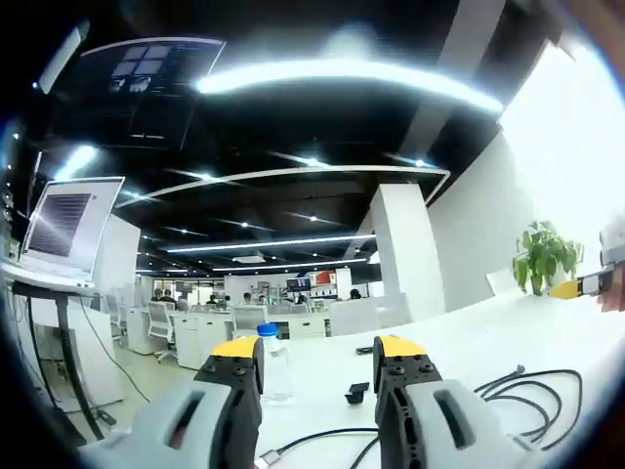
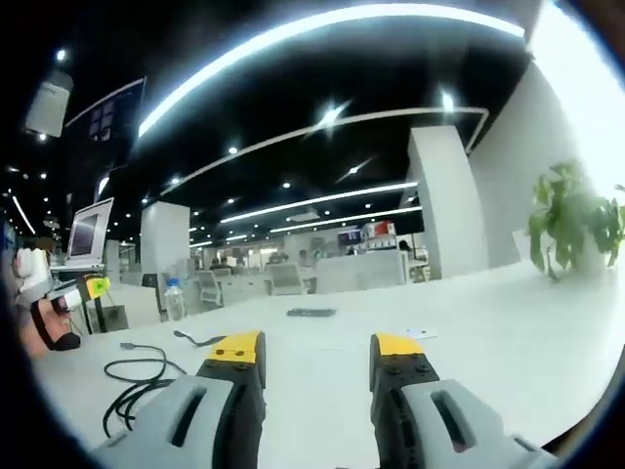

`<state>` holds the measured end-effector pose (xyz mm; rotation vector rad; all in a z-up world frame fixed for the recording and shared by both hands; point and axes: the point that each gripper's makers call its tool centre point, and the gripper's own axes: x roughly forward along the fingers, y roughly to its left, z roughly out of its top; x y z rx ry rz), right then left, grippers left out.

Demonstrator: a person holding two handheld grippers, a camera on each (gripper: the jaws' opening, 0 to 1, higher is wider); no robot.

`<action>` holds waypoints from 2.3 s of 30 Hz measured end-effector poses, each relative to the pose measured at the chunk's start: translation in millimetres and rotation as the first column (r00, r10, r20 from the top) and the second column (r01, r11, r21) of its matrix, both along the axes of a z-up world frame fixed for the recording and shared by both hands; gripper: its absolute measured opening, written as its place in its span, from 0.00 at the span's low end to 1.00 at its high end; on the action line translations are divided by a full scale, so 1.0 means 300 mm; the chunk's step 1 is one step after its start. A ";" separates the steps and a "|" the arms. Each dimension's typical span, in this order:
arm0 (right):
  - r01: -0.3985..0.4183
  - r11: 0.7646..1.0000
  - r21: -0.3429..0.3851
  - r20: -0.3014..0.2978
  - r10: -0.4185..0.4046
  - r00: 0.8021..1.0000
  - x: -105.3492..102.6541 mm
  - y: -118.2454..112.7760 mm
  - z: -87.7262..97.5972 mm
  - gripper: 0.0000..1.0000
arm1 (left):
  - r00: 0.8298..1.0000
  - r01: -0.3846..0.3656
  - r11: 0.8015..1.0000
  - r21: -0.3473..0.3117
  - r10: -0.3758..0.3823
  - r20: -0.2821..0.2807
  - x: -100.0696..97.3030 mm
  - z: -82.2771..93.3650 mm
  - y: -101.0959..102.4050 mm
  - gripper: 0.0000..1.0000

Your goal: Coil the Type-C to USB data cable on the desktop and secure it with Velcro straps.

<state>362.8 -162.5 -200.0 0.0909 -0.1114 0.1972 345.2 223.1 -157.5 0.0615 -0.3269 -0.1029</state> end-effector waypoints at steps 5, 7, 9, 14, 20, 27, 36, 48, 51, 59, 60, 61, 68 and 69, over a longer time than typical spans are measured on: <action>0.000 1.000 0.000 0.001 0.000 1.000 -0.001 0.001 0.001 0.42 | 1.000 0.004 1.000 0.000 -0.004 0.000 0.000 0.001 -0.003 0.46; 0.001 1.000 0.001 0.001 -0.001 1.000 -0.001 0.000 0.001 0.42 | 1.000 0.004 1.000 -0.001 -0.004 0.000 0.000 0.002 -0.002 0.46; 0.002 1.000 0.001 0.000 -0.002 1.000 0.000 0.000 0.001 0.42 | 1.000 0.004 1.000 -0.002 -0.004 0.000 0.001 0.003 -0.001 0.46; 0.002 1.000 0.002 0.000 -0.002 1.000 0.000 0.000 0.000 0.42 | 1.000 0.004 1.000 -0.004 -0.004 0.000 0.003 0.005 0.002 0.46; 0.001 1.000 0.002 -0.002 -0.001 1.000 0.002 -0.001 -0.001 0.42 | 1.000 0.004 1.000 -0.002 -0.004 -0.001 0.006 0.005 0.002 0.46; -0.001 1.000 0.001 -0.003 0.001 1.000 0.001 0.002 -0.003 0.42 | 1.000 0.003 1.000 -0.006 -0.003 -0.002 0.008 0.005 0.006 0.46; -0.003 1.000 0.003 -0.008 0.003 1.000 0.001 0.003 -0.009 0.41 | 1.000 0.008 1.000 -0.006 -0.008 -0.002 0.009 0.007 0.002 0.46; -0.005 1.000 0.008 -0.012 0.005 1.000 0.001 0.004 -0.012 0.41 | 1.000 0.010 1.000 -0.005 -0.010 -0.003 0.009 0.006 0.000 0.46; -0.005 1.000 0.007 -0.012 0.005 1.000 0.002 0.003 -0.013 0.41 | 1.000 0.010 1.000 -0.006 -0.010 -0.004 0.009 0.006 0.001 0.46; -0.004 1.000 0.007 -0.013 0.004 1.000 0.004 0.002 -0.013 0.41 | 1.000 0.012 1.000 -0.006 -0.012 -0.007 0.010 0.004 -0.001 0.46; -0.004 1.000 0.006 -0.014 0.004 1.000 0.004 0.002 -0.013 0.41 | 1.000 0.012 1.000 -0.006 -0.012 -0.007 0.010 0.004 -0.001 0.46; -0.005 1.000 0.006 -0.014 0.005 1.000 0.004 0.003 -0.014 0.41 | 1.000 0.012 1.000 -0.005 -0.012 -0.007 0.010 0.004 -0.001 0.46; -0.015 1.000 0.001 -0.019 0.015 1.000 0.004 0.014 -0.023 0.41 | 1.000 0.014 1.000 -0.006 -0.014 -0.008 0.010 0.003 -0.003 0.46; -0.019 1.000 -0.003 -0.019 0.019 1.000 0.004 0.018 -0.024 0.41 | 1.000 0.015 1.000 -0.007 -0.015 -0.009 0.010 0.003 -0.003 0.46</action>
